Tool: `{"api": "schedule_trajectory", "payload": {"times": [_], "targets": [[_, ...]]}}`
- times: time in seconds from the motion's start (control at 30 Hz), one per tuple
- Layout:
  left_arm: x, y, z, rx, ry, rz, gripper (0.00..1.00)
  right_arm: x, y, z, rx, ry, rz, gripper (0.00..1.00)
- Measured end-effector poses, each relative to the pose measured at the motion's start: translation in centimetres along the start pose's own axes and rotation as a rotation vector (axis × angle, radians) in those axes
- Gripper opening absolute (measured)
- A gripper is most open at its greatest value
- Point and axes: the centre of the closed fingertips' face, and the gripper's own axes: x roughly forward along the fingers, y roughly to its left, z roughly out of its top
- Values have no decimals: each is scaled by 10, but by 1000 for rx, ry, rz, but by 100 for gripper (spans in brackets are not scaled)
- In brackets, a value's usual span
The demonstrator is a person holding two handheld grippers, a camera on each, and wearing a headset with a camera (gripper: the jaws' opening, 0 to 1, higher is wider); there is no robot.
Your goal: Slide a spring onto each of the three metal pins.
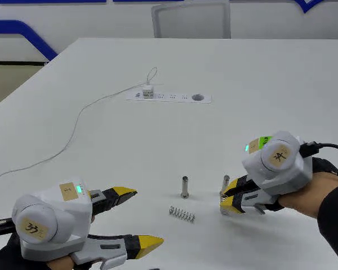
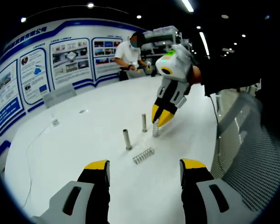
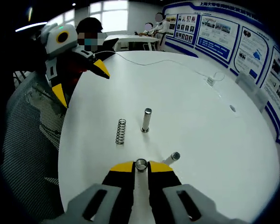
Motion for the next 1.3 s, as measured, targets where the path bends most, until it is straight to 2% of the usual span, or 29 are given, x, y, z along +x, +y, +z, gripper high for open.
{"api": "schedule_trajectory", "payload": {"times": [0.23, 0.33, 0.57, 0.83, 1.3], "targets": [[0, 0, 0, 0, 2, -1, 62, -8, -2, -3, 50, -27, -21, 12], [0, 0, -1, -2, 2, 1, 62, -14, -3, 3, 58, -47, -32, 12], [0, 0, -1, 0, 3, 0, 62, -28, -6, 13, 63, -56, -46, 12], [0, 0, 0, 0, 1, 1, 62, -48, -16, 33, 51, -84, -75, 12], [0, 0, 1, -1, -3, 7, 62, -50, -31, 42, 33, -76, -104, 12]]}}
